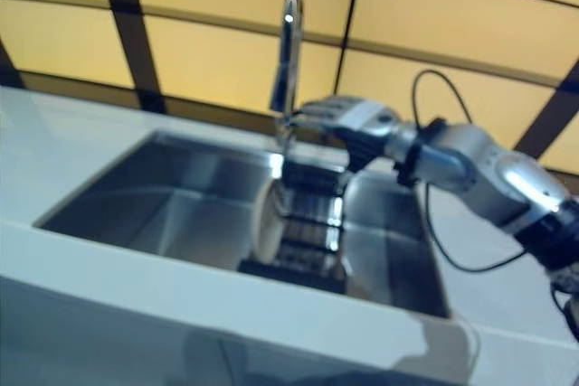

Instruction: Take plates into dishwasher

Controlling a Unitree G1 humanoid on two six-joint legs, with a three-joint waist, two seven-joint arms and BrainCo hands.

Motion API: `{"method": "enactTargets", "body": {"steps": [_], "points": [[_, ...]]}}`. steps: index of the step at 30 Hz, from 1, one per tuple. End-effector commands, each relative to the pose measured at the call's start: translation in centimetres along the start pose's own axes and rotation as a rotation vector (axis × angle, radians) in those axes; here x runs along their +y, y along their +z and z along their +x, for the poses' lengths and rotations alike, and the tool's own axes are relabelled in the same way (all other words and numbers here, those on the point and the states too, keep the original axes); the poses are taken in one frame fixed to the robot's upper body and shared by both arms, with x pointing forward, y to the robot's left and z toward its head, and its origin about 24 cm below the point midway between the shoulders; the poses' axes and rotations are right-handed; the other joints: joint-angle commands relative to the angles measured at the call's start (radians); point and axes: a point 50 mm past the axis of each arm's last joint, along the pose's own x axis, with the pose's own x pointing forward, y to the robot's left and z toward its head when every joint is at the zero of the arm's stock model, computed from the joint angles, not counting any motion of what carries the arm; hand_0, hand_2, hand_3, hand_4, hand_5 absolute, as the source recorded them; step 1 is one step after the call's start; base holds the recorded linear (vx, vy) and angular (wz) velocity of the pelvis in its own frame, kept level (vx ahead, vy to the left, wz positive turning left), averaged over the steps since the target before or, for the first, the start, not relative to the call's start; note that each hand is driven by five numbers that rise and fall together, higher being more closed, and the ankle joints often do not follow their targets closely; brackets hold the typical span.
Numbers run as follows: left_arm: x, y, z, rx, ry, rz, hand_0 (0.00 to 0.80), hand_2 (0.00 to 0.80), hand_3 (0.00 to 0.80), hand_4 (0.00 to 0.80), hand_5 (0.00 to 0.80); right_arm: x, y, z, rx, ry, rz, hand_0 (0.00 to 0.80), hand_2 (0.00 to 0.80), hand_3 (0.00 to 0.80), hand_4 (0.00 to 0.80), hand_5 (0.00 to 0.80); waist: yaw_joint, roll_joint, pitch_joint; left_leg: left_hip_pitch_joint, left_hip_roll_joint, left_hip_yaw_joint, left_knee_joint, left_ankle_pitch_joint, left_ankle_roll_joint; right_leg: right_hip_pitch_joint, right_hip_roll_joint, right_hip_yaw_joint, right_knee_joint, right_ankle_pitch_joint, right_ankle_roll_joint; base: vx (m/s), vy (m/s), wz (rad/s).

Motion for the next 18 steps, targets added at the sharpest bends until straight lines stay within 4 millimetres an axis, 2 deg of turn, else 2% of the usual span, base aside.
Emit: {"method": "enactTargets", "body": {"steps": [1, 18], "points": [[0.4, 0.8, 0.0, -0.022, 0.017, -0.012, 0.0, 0.0, 0.0, 0.0, 0.0, -2.2, 0.4, 0.8, -0.013, -0.024, -0.034, 0.0, 0.0, 0.0, 0.0, 0.0, 0.04, -0.036, 0.002, -0.007, 0.0, -0.002, -0.003, -0.026, -0.025, 0.025, -0.03, -0.033, 0.002, 0.006, 0.088, 0.0, 0.0, 0.0], [0.7, 1.3, -0.1, -0.04, 0.024, -0.004, 0.0, 0.0, 0.0, 0.0, 0.0, -0.8, 2.1, 2.3, -0.062, 0.058, -0.007, 0.0, 0.0, 0.0, 0.0, 0.0, 0.07, -0.055, 0.045, -0.035, 0.003, -0.026, -0.003, -0.014, -0.029, 0.012, -0.03, -0.065, 0.002, 0.006, 0.084, -0.005, -0.005, 0.06]]}}
